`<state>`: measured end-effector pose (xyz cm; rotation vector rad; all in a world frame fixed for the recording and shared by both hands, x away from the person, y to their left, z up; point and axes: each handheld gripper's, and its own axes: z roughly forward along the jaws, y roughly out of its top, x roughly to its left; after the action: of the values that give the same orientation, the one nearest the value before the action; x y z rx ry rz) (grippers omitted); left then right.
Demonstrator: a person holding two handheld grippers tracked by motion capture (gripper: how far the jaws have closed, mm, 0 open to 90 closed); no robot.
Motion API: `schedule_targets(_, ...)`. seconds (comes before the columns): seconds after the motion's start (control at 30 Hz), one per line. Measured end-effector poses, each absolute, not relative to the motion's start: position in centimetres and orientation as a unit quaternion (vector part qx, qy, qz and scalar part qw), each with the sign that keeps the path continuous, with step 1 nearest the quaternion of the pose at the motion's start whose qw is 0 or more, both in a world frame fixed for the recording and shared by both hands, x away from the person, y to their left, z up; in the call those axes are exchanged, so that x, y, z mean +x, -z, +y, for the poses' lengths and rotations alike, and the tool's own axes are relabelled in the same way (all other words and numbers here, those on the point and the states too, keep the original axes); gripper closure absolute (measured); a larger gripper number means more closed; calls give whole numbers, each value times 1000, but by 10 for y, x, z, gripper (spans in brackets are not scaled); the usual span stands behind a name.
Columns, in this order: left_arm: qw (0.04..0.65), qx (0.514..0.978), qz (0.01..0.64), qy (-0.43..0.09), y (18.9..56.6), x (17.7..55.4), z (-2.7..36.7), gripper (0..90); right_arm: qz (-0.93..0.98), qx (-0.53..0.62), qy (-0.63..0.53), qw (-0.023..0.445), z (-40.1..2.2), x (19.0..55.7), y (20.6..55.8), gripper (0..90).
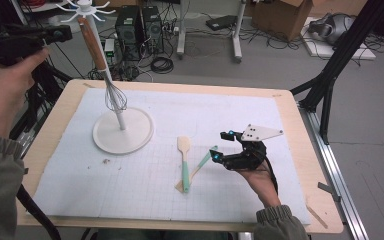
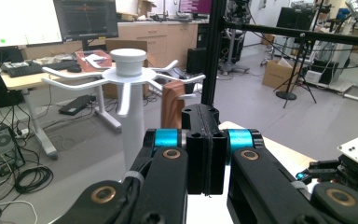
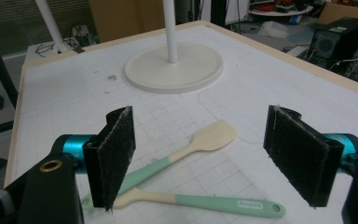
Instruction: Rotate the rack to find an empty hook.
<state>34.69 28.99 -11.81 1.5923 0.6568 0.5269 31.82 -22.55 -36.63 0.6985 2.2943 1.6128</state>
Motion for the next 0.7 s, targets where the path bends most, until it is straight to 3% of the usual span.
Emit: schedule_targets(0.7, 634, 680, 295, -222, 119, 356, 261, 895, 787, 241, -554, 126, -227, 318, 368, 240)
